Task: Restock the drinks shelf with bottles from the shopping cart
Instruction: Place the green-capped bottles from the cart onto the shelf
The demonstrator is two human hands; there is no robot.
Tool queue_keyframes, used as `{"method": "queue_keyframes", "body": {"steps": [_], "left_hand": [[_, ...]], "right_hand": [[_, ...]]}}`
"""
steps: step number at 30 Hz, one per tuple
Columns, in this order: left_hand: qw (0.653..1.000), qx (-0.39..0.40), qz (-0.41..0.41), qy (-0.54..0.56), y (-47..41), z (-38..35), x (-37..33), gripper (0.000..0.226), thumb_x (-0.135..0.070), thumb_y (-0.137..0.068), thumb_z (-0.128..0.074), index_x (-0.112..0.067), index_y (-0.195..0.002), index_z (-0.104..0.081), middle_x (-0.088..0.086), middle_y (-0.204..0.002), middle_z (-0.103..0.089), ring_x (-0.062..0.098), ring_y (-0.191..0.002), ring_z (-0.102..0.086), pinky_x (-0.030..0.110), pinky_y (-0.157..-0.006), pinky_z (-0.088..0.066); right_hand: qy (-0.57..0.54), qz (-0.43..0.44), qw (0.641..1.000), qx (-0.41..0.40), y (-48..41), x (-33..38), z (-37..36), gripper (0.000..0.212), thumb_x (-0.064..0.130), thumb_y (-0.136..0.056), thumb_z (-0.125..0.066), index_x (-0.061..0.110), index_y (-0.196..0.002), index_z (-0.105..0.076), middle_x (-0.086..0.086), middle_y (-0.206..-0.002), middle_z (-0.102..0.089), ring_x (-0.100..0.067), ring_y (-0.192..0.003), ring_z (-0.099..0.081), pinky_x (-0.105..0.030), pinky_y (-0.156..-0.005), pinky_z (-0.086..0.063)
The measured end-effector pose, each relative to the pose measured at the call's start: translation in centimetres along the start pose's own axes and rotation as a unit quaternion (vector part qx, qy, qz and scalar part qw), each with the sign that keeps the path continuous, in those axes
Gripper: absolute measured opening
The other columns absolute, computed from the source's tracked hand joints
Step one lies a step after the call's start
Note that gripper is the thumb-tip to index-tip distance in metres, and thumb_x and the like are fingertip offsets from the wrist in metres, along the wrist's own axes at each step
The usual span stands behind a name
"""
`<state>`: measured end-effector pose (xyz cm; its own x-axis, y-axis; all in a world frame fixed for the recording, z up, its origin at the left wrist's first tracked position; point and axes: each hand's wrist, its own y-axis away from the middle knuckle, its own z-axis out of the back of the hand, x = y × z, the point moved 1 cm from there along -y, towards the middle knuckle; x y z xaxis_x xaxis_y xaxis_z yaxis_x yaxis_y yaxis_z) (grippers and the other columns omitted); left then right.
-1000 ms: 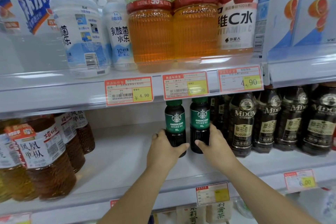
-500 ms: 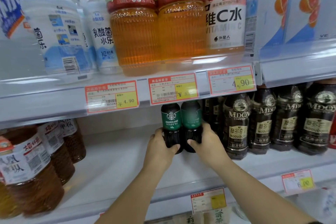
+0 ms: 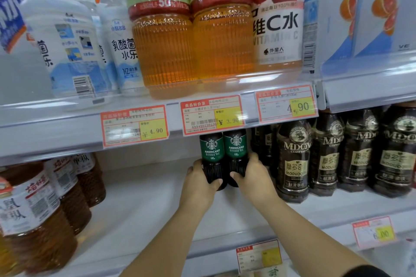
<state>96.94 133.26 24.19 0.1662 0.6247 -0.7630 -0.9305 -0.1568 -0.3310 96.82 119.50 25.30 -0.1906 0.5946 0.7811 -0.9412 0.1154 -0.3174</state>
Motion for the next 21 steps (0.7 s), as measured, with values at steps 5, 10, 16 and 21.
{"method": "queue_keyframes", "body": {"steps": [5,10,16,21], "left_hand": [[1.000,0.003,0.006,-0.011,-0.1,-0.1,-0.2,0.053,-0.014,-0.077,-0.072,-0.013,-0.124,-0.047,0.009,-0.117,-0.058,0.026,-0.103,-0.059,0.034,-0.086,-0.048],[1.000,0.002,0.008,-0.019,0.1,-0.1,-0.2,0.053,-0.014,-0.078,-0.071,-0.013,-0.125,-0.047,0.010,-0.118,-0.058,0.026,-0.103,-0.059,0.032,-0.085,-0.048],[1.000,0.009,0.007,-0.022,-0.3,-0.2,-0.1,0.052,-0.014,-0.077,-0.072,-0.013,-0.123,-0.047,0.011,-0.115,-0.059,0.028,-0.100,-0.061,0.035,-0.083,-0.049],[0.998,0.051,-0.008,-0.026,1.3,0.8,-0.8,0.058,-0.019,-0.076,-0.073,-0.017,-0.126,-0.044,0.010,-0.120,-0.057,0.028,-0.110,-0.057,0.032,-0.087,-0.047]], "right_hand": [[-0.002,0.005,1.000,0.005,0.1,0.0,0.1,0.053,0.009,-0.082,-0.066,0.004,-0.127,-0.039,-0.017,-0.125,-0.056,-0.032,-0.118,-0.052,-0.034,-0.091,-0.042],[-0.003,0.012,1.000,0.020,0.1,-0.1,0.4,0.051,0.007,-0.084,-0.063,0.005,-0.129,-0.039,-0.016,-0.125,-0.056,-0.031,-0.119,-0.052,-0.028,-0.087,-0.040],[-0.002,0.002,0.999,0.032,-0.1,-0.4,0.3,0.050,0.007,-0.085,-0.062,0.006,-0.129,-0.039,-0.015,-0.125,-0.057,-0.030,-0.118,-0.053,-0.027,-0.087,-0.040],[0.007,0.021,0.998,0.061,1.3,-0.4,1.0,0.069,0.012,-0.080,-0.068,0.007,-0.138,-0.031,-0.015,-0.132,-0.050,-0.030,-0.124,-0.047,-0.032,-0.097,-0.040]]}}
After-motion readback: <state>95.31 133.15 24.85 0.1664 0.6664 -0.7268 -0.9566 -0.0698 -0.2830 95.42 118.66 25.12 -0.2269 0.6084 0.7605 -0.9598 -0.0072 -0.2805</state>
